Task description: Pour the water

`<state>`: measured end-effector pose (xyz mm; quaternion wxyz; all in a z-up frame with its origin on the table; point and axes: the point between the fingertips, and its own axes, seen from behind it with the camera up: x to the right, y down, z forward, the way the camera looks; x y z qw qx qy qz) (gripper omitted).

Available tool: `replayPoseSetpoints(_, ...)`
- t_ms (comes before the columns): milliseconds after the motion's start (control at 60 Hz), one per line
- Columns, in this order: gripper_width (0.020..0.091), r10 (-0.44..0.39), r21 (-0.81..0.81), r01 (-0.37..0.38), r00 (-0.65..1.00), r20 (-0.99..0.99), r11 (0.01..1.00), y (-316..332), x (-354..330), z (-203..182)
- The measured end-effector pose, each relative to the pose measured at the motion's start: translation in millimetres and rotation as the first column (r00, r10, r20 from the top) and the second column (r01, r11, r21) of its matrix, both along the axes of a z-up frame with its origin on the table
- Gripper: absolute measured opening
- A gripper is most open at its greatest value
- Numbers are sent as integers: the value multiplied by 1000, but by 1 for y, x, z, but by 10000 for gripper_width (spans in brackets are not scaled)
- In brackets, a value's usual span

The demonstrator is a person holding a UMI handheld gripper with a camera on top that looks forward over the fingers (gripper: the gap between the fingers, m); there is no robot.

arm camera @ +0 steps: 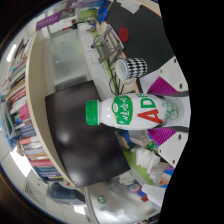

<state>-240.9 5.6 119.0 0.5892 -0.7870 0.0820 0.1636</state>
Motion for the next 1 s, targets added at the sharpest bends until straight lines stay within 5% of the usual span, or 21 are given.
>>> replayPoseSetpoints(383,400,-267,-203,174,604,-751,964,104,-7,37)
replayPoseSetpoints(750,401,-371,-350,127,237,-898,928,136,13,18)
replayPoseSetpoints(1000,399,-373,-369,71,282,-884,927,139,12,28)
